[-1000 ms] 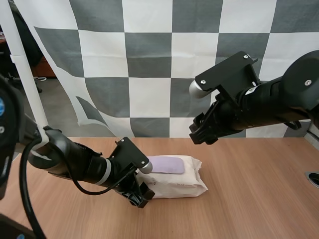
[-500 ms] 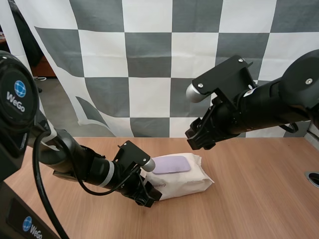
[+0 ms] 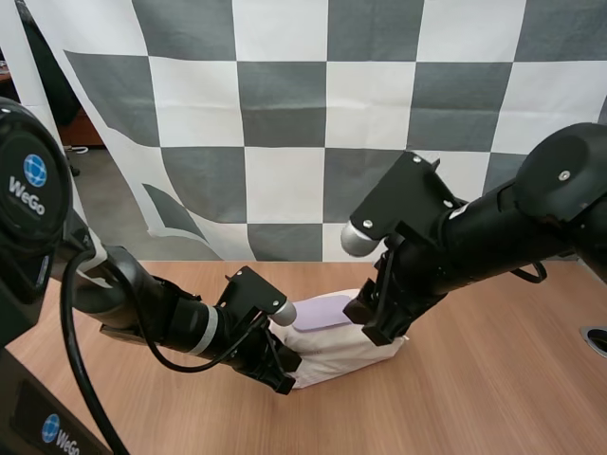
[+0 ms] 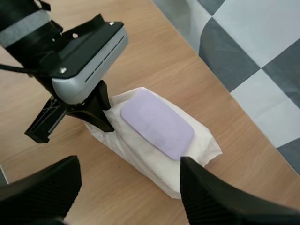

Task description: Open the wet wipes lid

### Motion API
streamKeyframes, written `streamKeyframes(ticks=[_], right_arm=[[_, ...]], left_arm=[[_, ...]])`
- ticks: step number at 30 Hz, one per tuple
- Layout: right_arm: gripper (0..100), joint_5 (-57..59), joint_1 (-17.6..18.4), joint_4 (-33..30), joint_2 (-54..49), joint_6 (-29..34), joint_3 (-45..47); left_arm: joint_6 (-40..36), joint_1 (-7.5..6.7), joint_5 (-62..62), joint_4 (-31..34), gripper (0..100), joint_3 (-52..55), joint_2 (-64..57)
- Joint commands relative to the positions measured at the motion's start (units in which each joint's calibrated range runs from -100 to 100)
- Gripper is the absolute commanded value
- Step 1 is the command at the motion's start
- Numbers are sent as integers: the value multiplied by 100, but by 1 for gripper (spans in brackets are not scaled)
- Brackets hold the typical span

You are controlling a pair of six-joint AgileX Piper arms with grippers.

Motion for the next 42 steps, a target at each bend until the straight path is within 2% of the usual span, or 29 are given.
streamKeyframes(ticks=[1, 8, 17, 20, 30, 42], right_arm=[[100, -35, 5, 49, 167, -394, 219], [100, -430, 5, 609, 716, -1380, 452], [100, -1390, 5, 612, 1646, -2553, 464], [100, -1624, 5, 612, 1962, -2767, 464], [100, -2282, 21, 908, 2617, -2783, 464], [100, -3250, 450, 782, 2982, -2783, 464]], left_arm=[[84, -2, 186, -1, 0, -20, -6], [84, -2, 249, 106, 0, -62, -6], [84, -2, 249, 235, 0, -62, -6], [84, -2, 265, 233, 0, -62, -6], [84, -2, 508, 353, 0, -62, -6], [84, -2, 508, 367, 0, -62, -6]])
